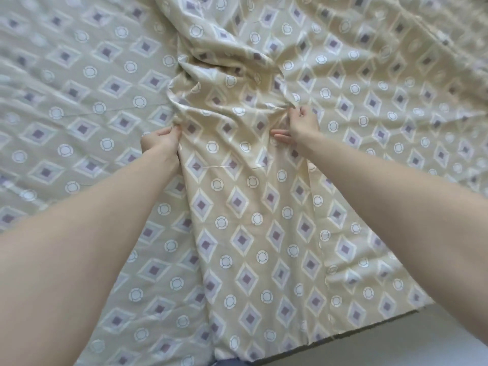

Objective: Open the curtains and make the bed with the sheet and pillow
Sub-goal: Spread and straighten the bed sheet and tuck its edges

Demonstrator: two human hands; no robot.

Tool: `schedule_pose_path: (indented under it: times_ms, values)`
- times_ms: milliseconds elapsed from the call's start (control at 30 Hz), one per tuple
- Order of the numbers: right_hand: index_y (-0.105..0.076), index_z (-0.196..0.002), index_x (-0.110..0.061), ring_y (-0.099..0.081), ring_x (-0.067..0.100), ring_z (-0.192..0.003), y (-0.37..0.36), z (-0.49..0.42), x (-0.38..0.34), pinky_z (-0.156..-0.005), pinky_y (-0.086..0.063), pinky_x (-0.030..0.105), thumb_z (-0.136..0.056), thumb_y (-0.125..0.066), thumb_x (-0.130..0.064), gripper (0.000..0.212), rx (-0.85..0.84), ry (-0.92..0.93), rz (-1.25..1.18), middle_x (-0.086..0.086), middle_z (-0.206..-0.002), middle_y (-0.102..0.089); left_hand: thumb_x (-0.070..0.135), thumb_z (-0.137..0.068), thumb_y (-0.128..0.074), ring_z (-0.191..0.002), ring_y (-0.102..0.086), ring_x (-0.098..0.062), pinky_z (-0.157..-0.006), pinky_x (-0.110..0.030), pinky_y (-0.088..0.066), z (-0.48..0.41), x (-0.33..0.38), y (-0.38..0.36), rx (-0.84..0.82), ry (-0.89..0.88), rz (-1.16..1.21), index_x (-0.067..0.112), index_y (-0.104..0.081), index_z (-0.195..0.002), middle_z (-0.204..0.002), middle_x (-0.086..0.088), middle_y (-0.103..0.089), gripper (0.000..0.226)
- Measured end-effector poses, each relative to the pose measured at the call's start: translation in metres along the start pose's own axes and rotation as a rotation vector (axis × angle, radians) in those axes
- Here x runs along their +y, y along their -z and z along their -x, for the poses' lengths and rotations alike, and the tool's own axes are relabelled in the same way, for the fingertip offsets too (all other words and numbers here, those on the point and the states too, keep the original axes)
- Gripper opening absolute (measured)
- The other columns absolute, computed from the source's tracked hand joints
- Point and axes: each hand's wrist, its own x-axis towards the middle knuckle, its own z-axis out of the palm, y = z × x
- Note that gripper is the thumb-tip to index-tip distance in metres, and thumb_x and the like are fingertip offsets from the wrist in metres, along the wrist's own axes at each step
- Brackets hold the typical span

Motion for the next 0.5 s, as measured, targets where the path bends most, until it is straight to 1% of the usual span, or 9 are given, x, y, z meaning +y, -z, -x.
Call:
schedule_pose_path:
  times_ms: [100,133,200,267,300,333,367,433,500]
  values:
    - [-0.043,-0.09,-0.018,-0.066,0.009,-0.045,-0.002,-0.016,-0.009,-0.044,-0.054,0.02,-0.104,-0.037,-0.021,0.016,-0.062,-0.014,-0.023,0.009,-0.092,-0.055,0.019,-0.08,-0.075,-0.069,-0.062,-0.015,-0.082,-0.031,-0.057,-0.004,0.002,-0.004,0.021,0.024,0.036,0.014,-0.061,-0.08,-0.075,0.0,-0.062,0.016]
    - [-0.041,-0.083,-0.018,-0.066,0.009,-0.045,-0.002,-0.018,-0.008,-0.046,-0.054,0.021,-0.104,-0.035,-0.02,0.022,-0.062,-0.012,-0.024,0.009,-0.09,-0.053,0.022,-0.08,-0.076,-0.07,-0.061,-0.015,-0.082,-0.031,-0.057,-0.002,0.003,-0.005,0.018,0.028,0.026,0.012,-0.063,-0.086,-0.078,-0.001,-0.064,0.017]
    - [-0.039,-0.078,-0.017,-0.067,0.009,-0.046,-0.007,-0.021,-0.005,-0.048,-0.055,0.02,-0.105,-0.034,-0.018,0.027,-0.075,-0.007,-0.069,0.007,-0.086,-0.051,0.025,-0.077,-0.079,-0.082,-0.065,-0.017,-0.084,-0.033,-0.057,-0.005,0.002,-0.007,0.047,0.033,0.066,0.008,-0.063,-0.106,-0.094,-0.004,-0.068,0.037]
    - [-0.039,-0.079,-0.017,-0.068,0.009,-0.05,-0.007,-0.024,-0.003,-0.053,-0.056,0.019,-0.104,-0.034,-0.017,0.026,-0.1,-0.027,-0.189,0.003,-0.083,-0.05,0.026,-0.075,-0.08,-0.085,-0.064,-0.016,-0.087,-0.031,-0.055,-0.002,0.002,-0.009,0.108,0.038,0.094,0.007,-0.056,-0.122,-0.092,0.0,-0.067,0.057]
    - [-0.039,-0.08,-0.018,-0.069,0.01,-0.053,-0.007,-0.025,-0.002,-0.057,-0.056,0.02,-0.104,-0.034,-0.017,0.025,-0.114,-0.036,-0.251,0.002,-0.081,-0.051,0.027,-0.076,-0.078,-0.08,-0.061,-0.015,-0.086,-0.025,-0.051,-0.001,0.002,-0.013,0.131,0.029,0.095,0.01,-0.056,-0.121,-0.085,0.003,-0.062,0.053]
    - [-0.039,-0.081,-0.017,-0.07,0.01,-0.055,-0.008,-0.026,-0.001,-0.062,-0.057,0.021,-0.104,-0.034,-0.017,0.024,-0.125,-0.04,-0.292,0.002,-0.08,-0.052,0.028,-0.081,-0.074,-0.078,-0.056,-0.014,-0.082,-0.02,-0.046,0.003,0.002,-0.017,0.156,0.02,0.099,0.017,-0.056,-0.113,-0.082,0.005,-0.058,0.038]
    - [-0.04,-0.081,-0.017,-0.07,0.011,-0.058,-0.007,-0.026,-0.001,-0.066,-0.057,0.021,-0.104,-0.035,-0.016,0.023,-0.135,-0.037,-0.302,0.003,-0.08,-0.054,0.029,-0.086,-0.068,-0.079,-0.052,-0.014,-0.077,-0.019,-0.041,0.011,0.001,-0.023,0.175,0.009,0.091,0.02,-0.059,-0.118,-0.085,0.006,-0.055,0.034]
    - [-0.044,-0.085,-0.016,-0.069,0.011,-0.065,-0.008,-0.025,0.0,-0.068,-0.055,0.019,-0.101,-0.041,-0.01,0.017,-0.152,-0.02,-0.277,0.004,-0.083,-0.059,0.026,-0.09,-0.062,-0.088,-0.057,-0.014,-0.075,-0.018,-0.04,0.02,0.001,-0.03,0.246,-0.052,0.016,0.018,-0.064,-0.115,-0.095,0.006,-0.06,0.026]
    - [-0.046,-0.096,-0.014,-0.067,0.012,-0.072,-0.008,-0.021,-0.003,-0.068,-0.054,0.018,-0.094,-0.049,-0.001,0.013,-0.184,0.022,-0.183,0.004,-0.087,-0.061,0.018,-0.086,-0.059,-0.102,-0.06,-0.014,-0.082,-0.018,-0.043,0.023,0.005,-0.034,0.304,-0.2,-0.094,0.019,-0.06,-0.115,-0.111,0.004,-0.062,0.03]
